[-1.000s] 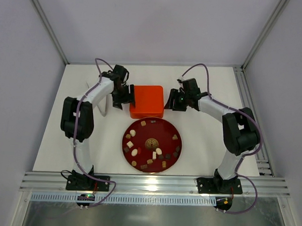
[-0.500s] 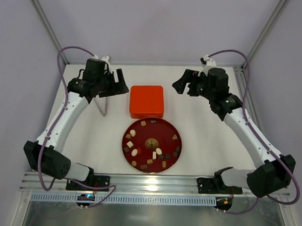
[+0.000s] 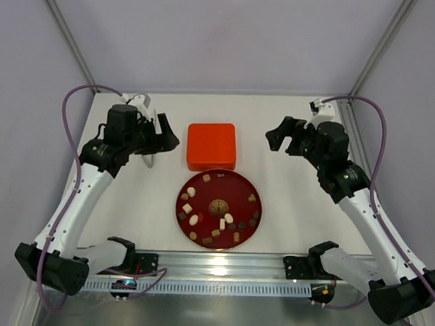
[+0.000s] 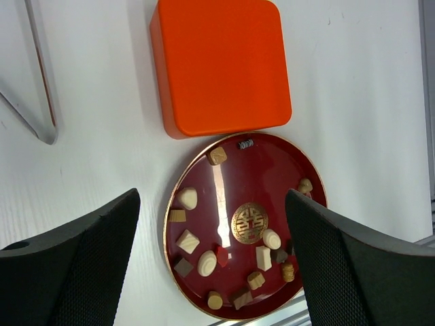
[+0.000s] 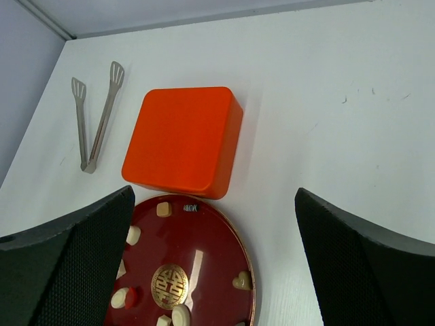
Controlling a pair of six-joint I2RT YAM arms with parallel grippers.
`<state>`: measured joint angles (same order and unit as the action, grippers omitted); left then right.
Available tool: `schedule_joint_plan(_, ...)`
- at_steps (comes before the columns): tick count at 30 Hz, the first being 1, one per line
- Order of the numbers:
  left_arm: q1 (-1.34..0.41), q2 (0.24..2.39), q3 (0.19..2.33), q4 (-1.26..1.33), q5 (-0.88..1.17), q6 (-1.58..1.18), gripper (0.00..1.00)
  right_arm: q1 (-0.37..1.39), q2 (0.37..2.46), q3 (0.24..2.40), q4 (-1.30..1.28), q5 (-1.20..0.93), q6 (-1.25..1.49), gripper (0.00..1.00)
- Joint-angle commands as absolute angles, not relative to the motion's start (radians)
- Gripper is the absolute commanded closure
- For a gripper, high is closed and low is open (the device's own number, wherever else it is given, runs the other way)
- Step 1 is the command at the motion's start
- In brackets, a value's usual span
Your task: Pack the chocolate
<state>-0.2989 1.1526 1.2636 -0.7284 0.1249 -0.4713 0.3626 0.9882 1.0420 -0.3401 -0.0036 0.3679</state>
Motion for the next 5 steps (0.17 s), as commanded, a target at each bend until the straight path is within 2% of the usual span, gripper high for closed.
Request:
schedule_joint_plan(1,-0.295,1.120,1.256,-0.657,0.140,-0.477,0.14,0.360,0.977,1.029,-0.324,0.022,0.356,0.00)
schedule_joint_plan(5,-0.295,1.117,1.252,-0.657,0.141,-0.477,0.14,0.359,0.960,1.008,-0.298,0.029,0.365,0.00)
